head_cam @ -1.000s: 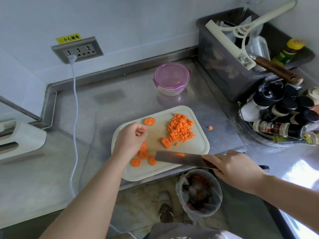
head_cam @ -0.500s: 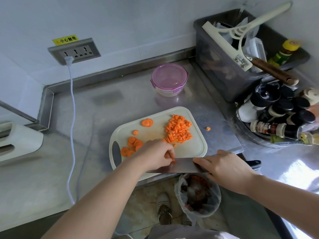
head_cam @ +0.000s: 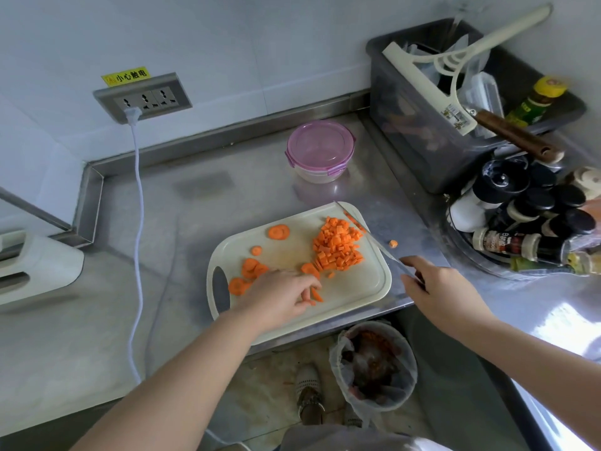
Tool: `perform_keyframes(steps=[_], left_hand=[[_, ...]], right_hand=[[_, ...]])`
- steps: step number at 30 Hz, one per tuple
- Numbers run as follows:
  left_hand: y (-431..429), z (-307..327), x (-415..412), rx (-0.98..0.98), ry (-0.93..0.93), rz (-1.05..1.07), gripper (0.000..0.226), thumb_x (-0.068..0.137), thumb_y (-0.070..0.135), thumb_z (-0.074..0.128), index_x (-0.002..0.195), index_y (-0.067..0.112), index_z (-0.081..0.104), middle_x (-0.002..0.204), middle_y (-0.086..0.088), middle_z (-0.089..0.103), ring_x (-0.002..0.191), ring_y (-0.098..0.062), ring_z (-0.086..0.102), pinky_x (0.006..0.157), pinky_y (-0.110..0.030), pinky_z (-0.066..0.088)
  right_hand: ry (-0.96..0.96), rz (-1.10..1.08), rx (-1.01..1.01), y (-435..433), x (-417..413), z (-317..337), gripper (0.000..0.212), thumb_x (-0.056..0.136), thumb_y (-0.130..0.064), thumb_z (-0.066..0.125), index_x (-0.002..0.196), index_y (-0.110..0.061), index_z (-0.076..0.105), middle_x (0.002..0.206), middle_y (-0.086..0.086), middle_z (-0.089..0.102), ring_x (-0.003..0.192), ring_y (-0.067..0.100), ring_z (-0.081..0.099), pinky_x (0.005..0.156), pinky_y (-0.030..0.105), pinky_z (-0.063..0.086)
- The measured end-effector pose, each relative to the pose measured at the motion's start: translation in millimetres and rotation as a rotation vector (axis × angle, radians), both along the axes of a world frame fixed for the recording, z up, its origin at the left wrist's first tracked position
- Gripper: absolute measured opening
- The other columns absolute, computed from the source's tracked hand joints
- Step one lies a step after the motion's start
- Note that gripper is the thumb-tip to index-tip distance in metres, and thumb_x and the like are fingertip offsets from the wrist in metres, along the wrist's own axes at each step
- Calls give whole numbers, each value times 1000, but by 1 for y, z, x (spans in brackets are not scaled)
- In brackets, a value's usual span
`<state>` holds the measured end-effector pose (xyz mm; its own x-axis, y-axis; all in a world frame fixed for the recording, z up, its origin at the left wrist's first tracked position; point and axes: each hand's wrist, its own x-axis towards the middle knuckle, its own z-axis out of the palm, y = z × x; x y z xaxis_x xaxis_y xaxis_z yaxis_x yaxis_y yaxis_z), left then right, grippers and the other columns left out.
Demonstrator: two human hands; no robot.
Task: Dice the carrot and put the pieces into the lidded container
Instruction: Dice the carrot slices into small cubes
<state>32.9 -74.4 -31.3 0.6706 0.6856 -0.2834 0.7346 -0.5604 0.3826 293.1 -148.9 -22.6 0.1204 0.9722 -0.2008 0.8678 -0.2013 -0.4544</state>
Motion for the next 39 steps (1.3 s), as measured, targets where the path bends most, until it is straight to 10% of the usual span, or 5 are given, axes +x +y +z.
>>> perform_keyframes(steps=[19, 30, 39], left_hand=[[9, -15, 10, 169, 194, -132, 28, 96, 37, 49, 117, 25, 61, 121, 7, 50, 112, -16, 50, 96, -30, 32], [9, -8, 9, 60, 82, 281, 23, 90, 43, 55, 103, 28, 66, 105, 11, 56, 93, -14, 60, 67, -26, 39], [29, -15, 51, 43, 202, 492, 58, 77, 51, 66, 125, 23, 49, 125, 0, 55, 117, -24, 54, 94, -35, 42]], right_hand=[[12, 34, -52, -3, -13, 8, 32, 98, -30, 45, 128, -25, 53, 60, -6, 55, 57, 18, 56, 54, 31, 44], [42, 24, -62, 0, -14, 7, 32, 98, -29, 45, 128, -25, 53, 64, -2, 61, 57, 17, 58, 56, 35, 48], [59, 2, -38, 0, -11, 9, 32, 98, -29, 46, 128, -23, 53, 55, -7, 49, 51, 16, 52, 52, 31, 43]])
